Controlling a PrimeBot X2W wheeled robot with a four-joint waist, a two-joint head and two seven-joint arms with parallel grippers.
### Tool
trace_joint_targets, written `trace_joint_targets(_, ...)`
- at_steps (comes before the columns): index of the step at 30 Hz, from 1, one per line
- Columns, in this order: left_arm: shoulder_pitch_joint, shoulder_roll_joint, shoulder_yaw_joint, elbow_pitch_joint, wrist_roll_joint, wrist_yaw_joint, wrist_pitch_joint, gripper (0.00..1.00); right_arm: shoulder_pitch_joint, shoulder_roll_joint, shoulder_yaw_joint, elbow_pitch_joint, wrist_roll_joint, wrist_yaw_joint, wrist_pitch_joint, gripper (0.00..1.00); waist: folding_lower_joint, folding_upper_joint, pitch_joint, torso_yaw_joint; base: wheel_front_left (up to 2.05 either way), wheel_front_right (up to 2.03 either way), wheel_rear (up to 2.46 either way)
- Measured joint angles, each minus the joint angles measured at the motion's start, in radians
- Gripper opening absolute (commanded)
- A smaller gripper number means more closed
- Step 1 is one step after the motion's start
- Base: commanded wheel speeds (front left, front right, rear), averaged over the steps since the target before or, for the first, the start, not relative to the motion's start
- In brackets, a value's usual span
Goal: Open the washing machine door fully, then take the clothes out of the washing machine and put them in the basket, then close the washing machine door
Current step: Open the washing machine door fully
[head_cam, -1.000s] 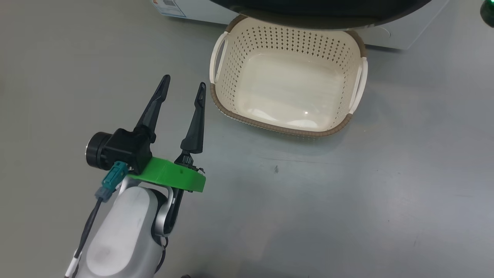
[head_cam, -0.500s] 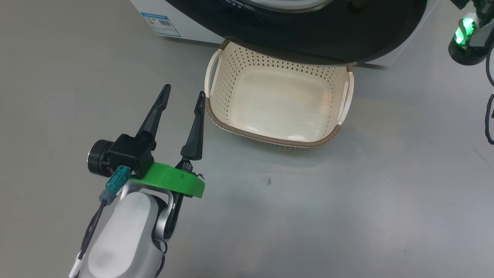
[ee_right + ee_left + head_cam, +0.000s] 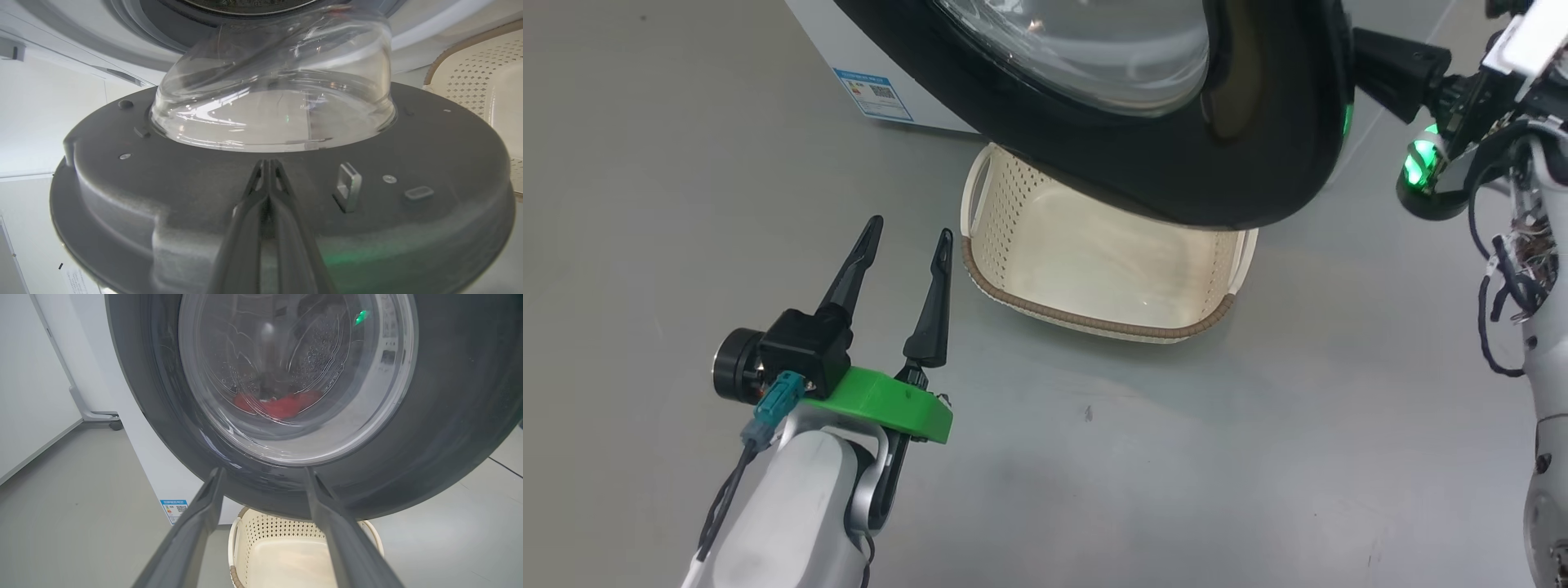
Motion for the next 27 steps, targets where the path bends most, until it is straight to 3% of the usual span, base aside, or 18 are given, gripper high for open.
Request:
trace_joint_targets(14, 0.043, 0.001, 0.004, 0.028, 0.010, 0.000, 0.000, 1.00, 0.120, 0.084, 0.033, 0.002, 0.026, 0.021, 0.027, 0.00, 0.0000, 0.0000, -0.090, 0.015, 0.00, 0.00, 0.00)
trace_joint_targets(27, 0.081, 0.002, 0.007, 0.055, 0.028, -0.012, 0.000, 1.00, 0.229, 0.124, 0.069, 0.017, 0.037, 0.039, 0.034, 0.00, 0.0000, 0.0000, -0.175, 0.037, 0.00, 0.00, 0.00)
